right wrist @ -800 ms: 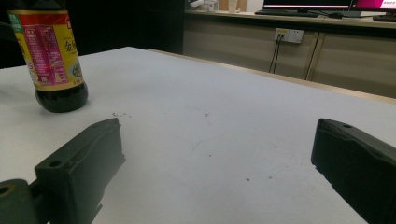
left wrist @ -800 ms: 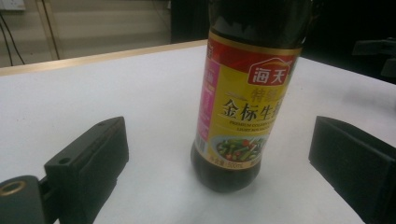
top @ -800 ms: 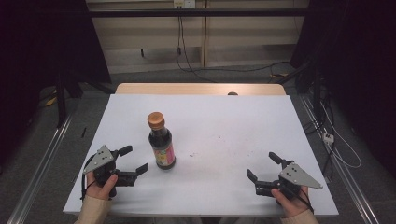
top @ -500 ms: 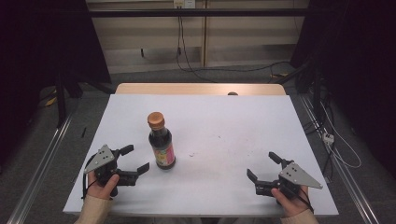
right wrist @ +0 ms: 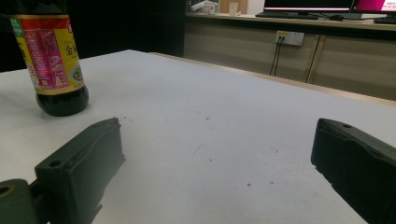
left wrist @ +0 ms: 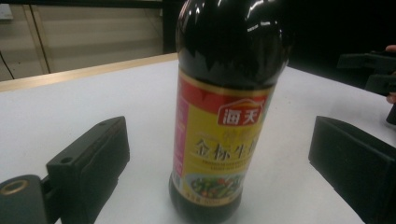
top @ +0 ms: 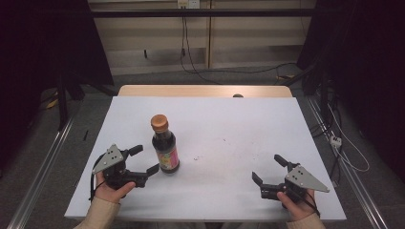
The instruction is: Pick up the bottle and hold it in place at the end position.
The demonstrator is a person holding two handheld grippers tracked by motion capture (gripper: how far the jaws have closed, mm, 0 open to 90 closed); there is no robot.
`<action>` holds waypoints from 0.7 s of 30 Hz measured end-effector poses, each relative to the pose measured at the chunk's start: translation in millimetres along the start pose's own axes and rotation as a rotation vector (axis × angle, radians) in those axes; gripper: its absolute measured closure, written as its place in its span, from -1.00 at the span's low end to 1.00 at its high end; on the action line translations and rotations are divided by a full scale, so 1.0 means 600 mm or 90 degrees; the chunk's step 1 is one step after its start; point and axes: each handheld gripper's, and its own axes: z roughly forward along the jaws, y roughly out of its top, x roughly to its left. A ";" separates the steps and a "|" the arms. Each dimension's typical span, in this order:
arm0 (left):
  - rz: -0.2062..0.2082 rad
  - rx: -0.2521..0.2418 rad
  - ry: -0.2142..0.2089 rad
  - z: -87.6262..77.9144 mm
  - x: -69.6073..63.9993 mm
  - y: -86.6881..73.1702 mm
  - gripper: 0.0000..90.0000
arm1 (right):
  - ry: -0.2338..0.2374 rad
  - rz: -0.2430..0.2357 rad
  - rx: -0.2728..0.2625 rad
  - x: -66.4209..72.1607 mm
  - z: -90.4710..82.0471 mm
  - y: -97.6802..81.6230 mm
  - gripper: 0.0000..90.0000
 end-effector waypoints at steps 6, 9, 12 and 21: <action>-0.005 -0.007 -0.004 0.015 0.001 0.016 -0.88 | -0.002 0.003 0.001 -0.002 -0.001 0.000 -0.96; -0.001 -0.004 -0.002 0.022 0.001 0.020 -0.88 | -0.003 0.003 0.003 -0.001 -0.001 -0.001 -0.96; 0.002 0.000 -0.002 0.028 0.004 0.022 -0.86 | -0.001 0.001 0.002 -0.001 0.000 -0.001 -0.96; 0.007 0.010 -0.010 0.051 0.002 0.027 -0.77 | 0.002 0.001 0.002 0.000 0.000 -0.001 -0.96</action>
